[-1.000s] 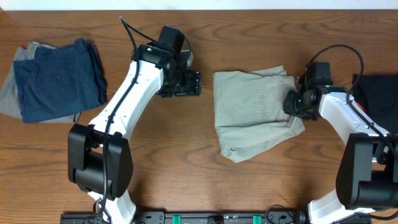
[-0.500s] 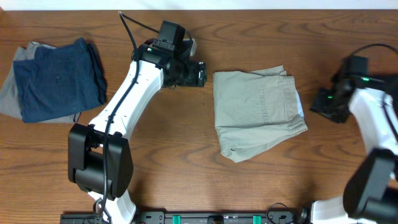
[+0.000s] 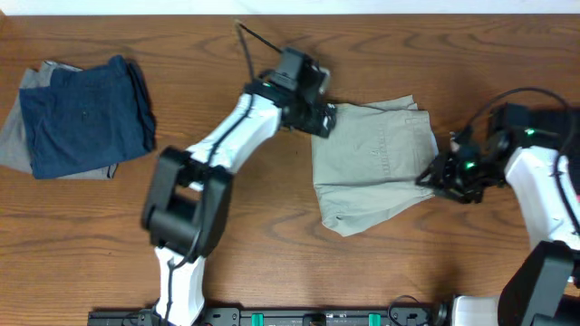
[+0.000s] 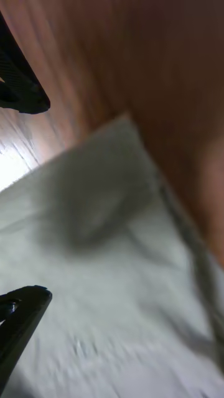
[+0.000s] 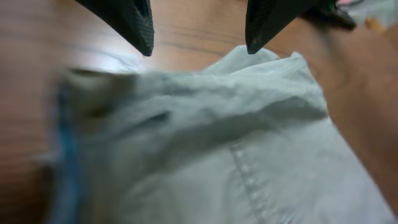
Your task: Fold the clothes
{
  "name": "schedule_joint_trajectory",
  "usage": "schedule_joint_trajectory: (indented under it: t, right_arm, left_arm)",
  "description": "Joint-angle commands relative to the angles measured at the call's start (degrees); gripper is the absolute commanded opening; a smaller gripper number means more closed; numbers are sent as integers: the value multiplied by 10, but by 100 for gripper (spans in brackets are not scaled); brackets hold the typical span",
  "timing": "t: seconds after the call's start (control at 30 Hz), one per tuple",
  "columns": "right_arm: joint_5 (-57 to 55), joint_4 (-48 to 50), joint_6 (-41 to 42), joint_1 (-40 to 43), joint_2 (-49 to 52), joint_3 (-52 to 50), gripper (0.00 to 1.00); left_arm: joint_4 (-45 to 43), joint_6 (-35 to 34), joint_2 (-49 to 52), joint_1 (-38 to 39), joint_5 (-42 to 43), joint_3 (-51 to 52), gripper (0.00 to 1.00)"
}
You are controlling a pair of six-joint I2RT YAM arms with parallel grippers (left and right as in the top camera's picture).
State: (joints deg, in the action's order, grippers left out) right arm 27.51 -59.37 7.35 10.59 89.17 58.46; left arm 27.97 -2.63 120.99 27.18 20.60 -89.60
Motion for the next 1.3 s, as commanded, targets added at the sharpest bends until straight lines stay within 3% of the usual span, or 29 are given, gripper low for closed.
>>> schedule_joint_trajectory:
  t: [0.0, 0.17, 0.3, 0.57, 0.67, 0.77, 0.97, 1.13, 1.27]
  right_arm:
    - [40, 35, -20, -24, 4, -49, 48]
    - [13, 139, -9, -37, 8, -132, 50]
    - [-123, 230, 42, -34, 20, -181, 48]
    - [-191, 489, 44, -30, 41, -187, 47]
    - [-178, 541, 44, -30, 41, -167, 57]
    - [-129, 516, 43, -30, 41, -133, 68]
    - [-99, 356, 44, -14, 40, -85, 86]
    - [-84, 274, 43, 36, 41, -82, 93]
    - [-63, 268, 43, 73, 41, -88, 98]
  left_arm:
    - [2, 11, 26, -1, -1, -1, 90]
    - [42, 9, 40, -1, -1, -1, 89]
    - [95, -17, 40, -1, -1, -1, 88]
    - [190, -39, 40, 1, 29, -1, 82]
    - [205, -39, 38, 1, 56, -1, 79]
    - [213, -39, 33, 0, 55, -1, 79]
    - [212, -38, -2, -17, 53, -2, 79]
    - [213, -36, -44, -49, 53, -2, 79]
    - [216, -37, -66, -68, 53, -2, 79]
